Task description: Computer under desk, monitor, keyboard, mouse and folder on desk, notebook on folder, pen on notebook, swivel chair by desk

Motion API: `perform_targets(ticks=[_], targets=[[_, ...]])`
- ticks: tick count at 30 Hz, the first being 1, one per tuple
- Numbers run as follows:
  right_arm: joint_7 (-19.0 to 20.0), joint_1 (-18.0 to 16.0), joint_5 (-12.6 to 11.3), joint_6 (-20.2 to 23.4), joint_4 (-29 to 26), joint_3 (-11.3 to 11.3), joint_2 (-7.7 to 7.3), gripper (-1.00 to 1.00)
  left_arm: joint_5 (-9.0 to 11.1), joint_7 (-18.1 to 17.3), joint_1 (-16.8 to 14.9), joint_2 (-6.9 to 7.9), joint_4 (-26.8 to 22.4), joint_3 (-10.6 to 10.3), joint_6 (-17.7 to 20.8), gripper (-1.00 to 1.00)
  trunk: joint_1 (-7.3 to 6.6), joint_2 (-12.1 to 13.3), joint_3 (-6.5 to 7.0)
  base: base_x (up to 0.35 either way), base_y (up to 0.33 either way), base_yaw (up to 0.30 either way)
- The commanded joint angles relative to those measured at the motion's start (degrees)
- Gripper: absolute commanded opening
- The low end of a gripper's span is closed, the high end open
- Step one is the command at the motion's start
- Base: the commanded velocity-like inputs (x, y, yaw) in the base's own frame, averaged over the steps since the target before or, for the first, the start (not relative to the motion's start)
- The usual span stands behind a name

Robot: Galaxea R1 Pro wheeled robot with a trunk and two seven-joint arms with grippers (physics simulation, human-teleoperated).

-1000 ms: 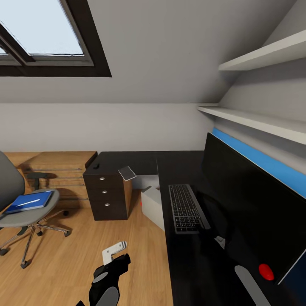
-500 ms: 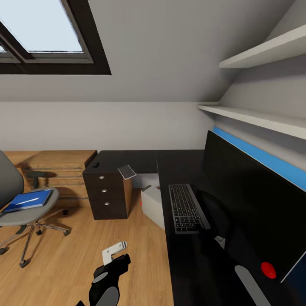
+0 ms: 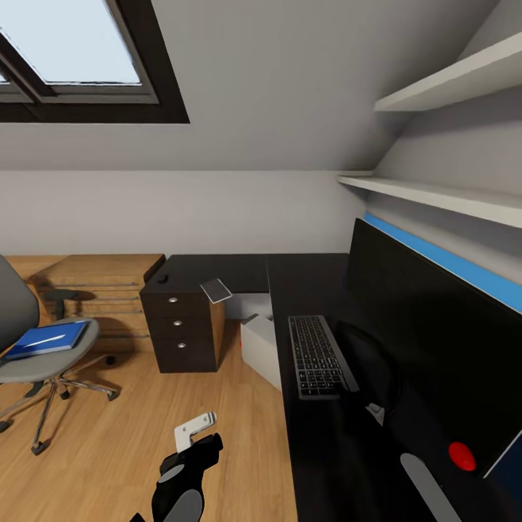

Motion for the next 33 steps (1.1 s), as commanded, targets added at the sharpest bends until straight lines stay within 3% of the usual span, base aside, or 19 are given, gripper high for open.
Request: perform_targets(ticks=[1,33], targets=[[0.1,0.0,-0.5,0.0,0.0,0.1,-0.04,-1.0,0.1,0.4,-0.1,0.04,-0.1,-0.1,0.4,1.0,0.23,-0.5,-0.25,0.0,0.0,0.0],[0.0,0.0,-0.3,-0.2,0.2,0.0,-0.04,-1.0,0.1,0.4,-0.1,0.04,-0.1,-0.1,0.4,1.0,6.82,-12.5,-5.64,0.0,0.0,0.0]])
